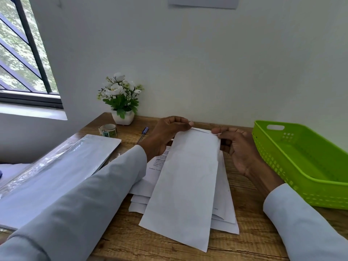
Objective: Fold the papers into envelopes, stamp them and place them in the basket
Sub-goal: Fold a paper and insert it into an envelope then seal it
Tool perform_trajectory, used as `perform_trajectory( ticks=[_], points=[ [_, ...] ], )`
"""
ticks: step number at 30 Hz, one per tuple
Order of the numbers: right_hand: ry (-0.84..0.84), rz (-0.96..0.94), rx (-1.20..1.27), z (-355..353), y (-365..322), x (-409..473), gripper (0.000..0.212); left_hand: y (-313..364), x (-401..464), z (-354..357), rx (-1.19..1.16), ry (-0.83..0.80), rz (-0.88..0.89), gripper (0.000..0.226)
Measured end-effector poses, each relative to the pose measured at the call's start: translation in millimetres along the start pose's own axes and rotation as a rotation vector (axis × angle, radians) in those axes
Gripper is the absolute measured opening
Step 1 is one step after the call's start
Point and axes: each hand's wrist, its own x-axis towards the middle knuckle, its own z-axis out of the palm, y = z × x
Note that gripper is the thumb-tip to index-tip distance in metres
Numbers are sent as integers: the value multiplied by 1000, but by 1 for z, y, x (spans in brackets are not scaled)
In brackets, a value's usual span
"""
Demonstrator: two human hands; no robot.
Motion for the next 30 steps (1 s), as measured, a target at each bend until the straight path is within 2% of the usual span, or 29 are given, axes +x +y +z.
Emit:
perform_trajectory(
  ticks=[4,6,10,13,16,19,21,24,30],
  points=[
    [-24,-12,16,-1,0,0,15,1,1,0,48,-60,-23,4],
    [-40,5,49,0,0,-1,19,2,2,-1,39,-62,-31,4],
    [-80,35,40,7,2,-7,37,10,2,3,-95,22,25,10],
    [-211,125,35,13,2,-15,43,19,6,2,-234,130,111,10],
    [-246,153,-16,15,-1,-21,38,27,9,-6,-297,190,180,11],
    [-169,54,-127,13,-12,-21,29,32,7,-15,-291,161,197,7],
    [-117,-88,-256,9,-20,-20,17,34,2,-23,-258,85,179,13],
    [-132,-209,-383,4,-29,-20,8,32,-3,-38,-104,-13,211,20],
    [-183,-356,-670,0,-40,-16,10,31,-7,-51,224,63,377,16]
  ],
)
